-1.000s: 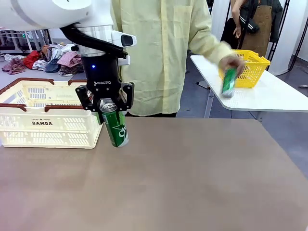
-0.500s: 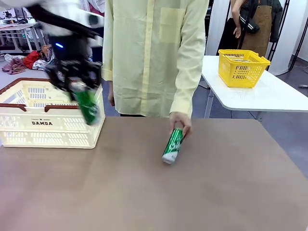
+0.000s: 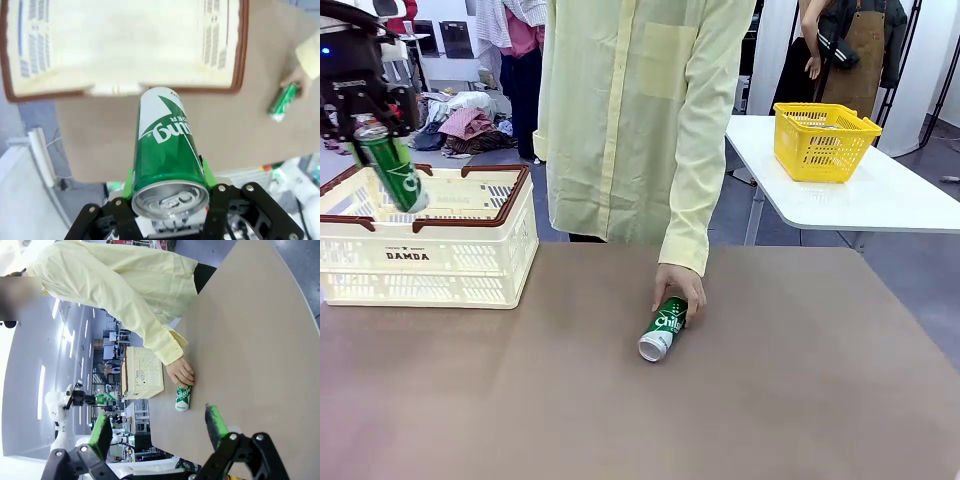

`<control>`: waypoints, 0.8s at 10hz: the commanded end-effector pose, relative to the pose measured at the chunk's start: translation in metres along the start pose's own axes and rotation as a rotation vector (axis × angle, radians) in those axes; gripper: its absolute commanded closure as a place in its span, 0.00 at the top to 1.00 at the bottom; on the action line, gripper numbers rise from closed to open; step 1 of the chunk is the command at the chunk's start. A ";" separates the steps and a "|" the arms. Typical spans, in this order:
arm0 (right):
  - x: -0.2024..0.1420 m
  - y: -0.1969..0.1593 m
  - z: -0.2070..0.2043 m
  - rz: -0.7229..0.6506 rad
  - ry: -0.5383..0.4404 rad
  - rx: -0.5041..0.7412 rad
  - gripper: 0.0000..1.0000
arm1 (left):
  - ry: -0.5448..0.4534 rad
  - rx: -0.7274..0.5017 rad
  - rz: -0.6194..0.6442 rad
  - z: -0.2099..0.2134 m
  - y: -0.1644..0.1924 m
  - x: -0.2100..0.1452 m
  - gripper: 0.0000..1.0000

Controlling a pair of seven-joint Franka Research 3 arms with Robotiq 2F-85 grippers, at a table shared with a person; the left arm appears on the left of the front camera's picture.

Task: Place the drinks into the Shopping basket.
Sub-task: Pick up one drink and place it into the Shopping basket.

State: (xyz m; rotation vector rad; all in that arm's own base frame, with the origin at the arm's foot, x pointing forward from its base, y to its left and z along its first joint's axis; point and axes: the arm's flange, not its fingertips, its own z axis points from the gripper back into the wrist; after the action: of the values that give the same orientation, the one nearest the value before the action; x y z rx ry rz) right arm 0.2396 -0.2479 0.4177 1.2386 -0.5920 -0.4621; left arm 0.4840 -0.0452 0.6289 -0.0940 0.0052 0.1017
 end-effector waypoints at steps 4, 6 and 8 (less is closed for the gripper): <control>0.001 0.002 0.001 0.008 -0.002 0.015 1.00 | 0.020 -0.013 0.075 -0.044 -0.025 0.092 0.00; 0.001 0.002 0.001 0.008 -0.002 0.015 1.00 | 0.046 0.016 0.046 -0.081 -0.042 0.100 0.00; 0.001 0.002 0.001 0.008 -0.002 0.015 1.00 | 0.034 0.043 0.096 -0.111 -0.044 0.104 0.00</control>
State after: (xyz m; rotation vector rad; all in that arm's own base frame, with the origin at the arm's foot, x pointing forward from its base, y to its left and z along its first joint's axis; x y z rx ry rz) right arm 0.2398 -0.2478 0.4178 1.2383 -0.5917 -0.4614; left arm 0.5942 -0.0925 0.5217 -0.0857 0.0783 0.1555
